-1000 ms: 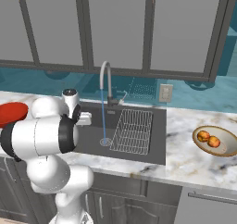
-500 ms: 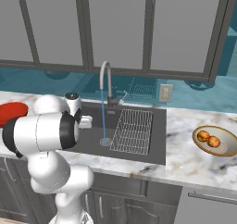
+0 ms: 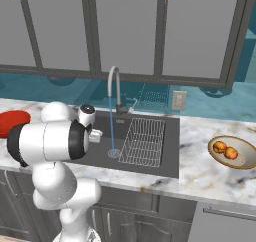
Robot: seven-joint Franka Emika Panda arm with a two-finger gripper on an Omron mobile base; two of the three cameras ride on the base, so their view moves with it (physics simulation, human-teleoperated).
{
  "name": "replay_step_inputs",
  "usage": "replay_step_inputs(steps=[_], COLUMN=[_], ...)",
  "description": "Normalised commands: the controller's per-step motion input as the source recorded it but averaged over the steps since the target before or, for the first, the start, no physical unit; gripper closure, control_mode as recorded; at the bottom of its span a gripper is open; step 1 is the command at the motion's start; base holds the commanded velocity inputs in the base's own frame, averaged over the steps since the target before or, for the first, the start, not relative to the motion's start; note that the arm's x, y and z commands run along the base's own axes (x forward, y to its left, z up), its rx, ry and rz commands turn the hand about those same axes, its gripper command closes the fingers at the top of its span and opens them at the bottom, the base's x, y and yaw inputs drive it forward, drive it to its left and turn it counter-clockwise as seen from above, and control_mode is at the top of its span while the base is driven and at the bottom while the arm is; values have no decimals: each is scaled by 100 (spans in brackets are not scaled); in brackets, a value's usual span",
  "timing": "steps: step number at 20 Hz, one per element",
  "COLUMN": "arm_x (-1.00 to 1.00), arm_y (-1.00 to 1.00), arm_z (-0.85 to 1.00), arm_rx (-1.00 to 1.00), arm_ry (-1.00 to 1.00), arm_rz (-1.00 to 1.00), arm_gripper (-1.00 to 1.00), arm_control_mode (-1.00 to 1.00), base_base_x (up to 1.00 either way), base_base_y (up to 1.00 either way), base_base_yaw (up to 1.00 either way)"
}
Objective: Pick the peachs from the sink and place them in one bowl. Place the avocado in the other bowl. Then turn off the sink faucet.
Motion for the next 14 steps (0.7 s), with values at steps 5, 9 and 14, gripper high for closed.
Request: replay_step_inputs(steps=[5, 9, 14], arm_x=[0, 4, 2], arm_y=[2, 9, 26], arm_z=[0, 0, -11], arm_rx=[10, 3, 0], arm_ry=[0, 0, 0], arm_rz=[-6, -4, -3], arm_gripper=[-100, -100, -100], arm_control_mode=[-100, -100, -100], base_base_x=[0, 0, 0], base_base_y=[0, 0, 0], base_base_yaw=[0, 0, 0])
